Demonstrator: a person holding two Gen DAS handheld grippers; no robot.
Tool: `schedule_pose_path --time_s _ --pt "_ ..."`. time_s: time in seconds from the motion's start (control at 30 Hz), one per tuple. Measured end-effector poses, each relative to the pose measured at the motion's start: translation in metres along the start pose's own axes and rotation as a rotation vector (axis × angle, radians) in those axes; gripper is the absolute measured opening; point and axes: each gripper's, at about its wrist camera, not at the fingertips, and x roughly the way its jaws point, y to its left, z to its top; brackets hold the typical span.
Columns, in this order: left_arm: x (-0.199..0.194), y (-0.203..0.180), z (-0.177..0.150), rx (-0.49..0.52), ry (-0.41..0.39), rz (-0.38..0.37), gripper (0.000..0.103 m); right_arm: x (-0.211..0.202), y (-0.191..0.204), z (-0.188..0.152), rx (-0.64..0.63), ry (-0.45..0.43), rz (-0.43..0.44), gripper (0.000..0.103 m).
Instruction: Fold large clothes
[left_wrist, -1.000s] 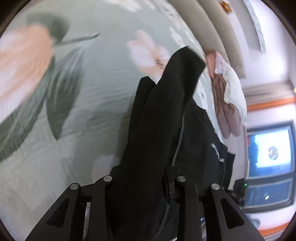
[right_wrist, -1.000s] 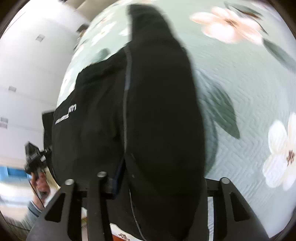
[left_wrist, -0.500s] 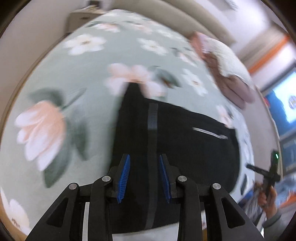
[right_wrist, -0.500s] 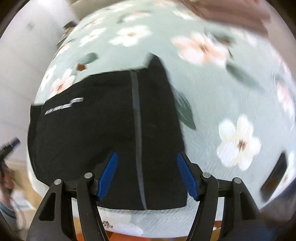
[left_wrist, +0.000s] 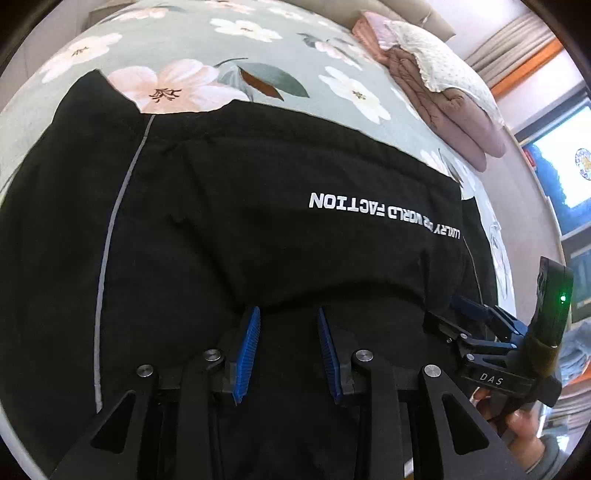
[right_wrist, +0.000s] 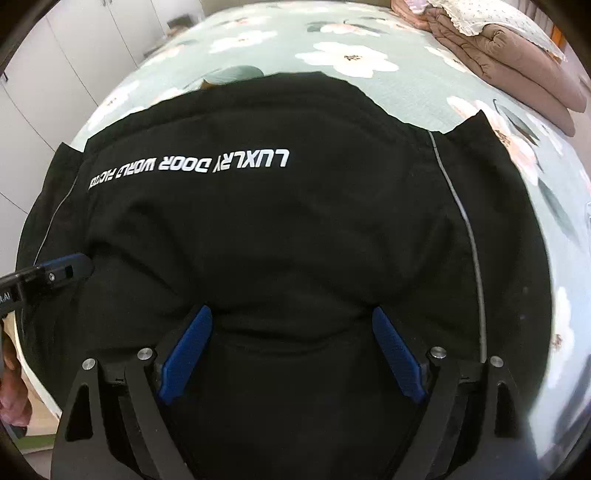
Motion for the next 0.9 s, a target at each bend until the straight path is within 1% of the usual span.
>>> schedule_pose_path --time_s 0.03,0.07,0.17,0.2,0.27,0.3,0.33,0.37,0.4,0.5,0.57,0.63,0.77,0.9 --pt "-0.006 -0.002 0.0 0.006 -0.004 0.013 0.033 -0.011 0.004 -0.001 0.003 -0.008 0.011 0.087" --pt "-0.017 -0.006 -0.003 0.022 -0.013 0.029 0.033 -0.013 0.018 0.001 0.0 -0.02 0.017 0.087" --pt "-0.046 -0.01 -0.022 0.045 -0.046 0.018 0.033 -0.044 0.032 -0.014 -0.026 -0.071 0.013 0.087" --pt "-0.053 -0.01 -0.027 0.045 -0.054 0.019 0.033 -0.047 0.031 -0.019 -0.028 -0.072 0.011 0.087" --pt "-0.062 -0.008 -0.05 0.048 -0.051 0.041 0.034 -0.047 0.032 -0.039 -0.027 -0.058 0.004 0.087" --pt "-0.06 -0.008 -0.06 0.052 -0.044 0.059 0.034 -0.04 0.029 -0.047 -0.025 -0.038 0.007 0.087" --pt "-0.054 -0.011 -0.07 0.056 -0.038 0.08 0.034 -0.033 0.007 -0.062 -0.023 -0.016 0.011 0.087" --pt "-0.047 -0.009 -0.078 0.063 -0.024 0.094 0.034 -0.022 0.007 -0.07 -0.013 0.012 0.011 0.087" --pt "-0.04 -0.009 -0.083 0.071 -0.01 0.108 0.034 -0.017 0.005 -0.072 -0.006 0.022 0.014 0.087" --pt "-0.022 -0.004 -0.088 0.065 -0.011 0.129 0.034 -0.009 0.006 -0.073 -0.027 0.001 0.017 0.089" --pt "-0.016 0.001 -0.085 0.025 -0.021 0.12 0.034 -0.01 0.009 -0.075 -0.06 -0.016 0.008 0.091" --pt "-0.018 0.007 -0.083 -0.006 -0.028 0.102 0.034 -0.009 0.009 -0.076 -0.065 -0.024 0.024 0.091" --pt "-0.022 0.011 -0.085 0.035 -0.024 0.094 0.034 -0.011 0.007 -0.081 -0.086 -0.053 0.045 0.093" --pt "-0.025 0.009 -0.089 0.057 -0.019 0.09 0.034 -0.012 0.008 -0.09 -0.117 -0.118 0.05 0.095"
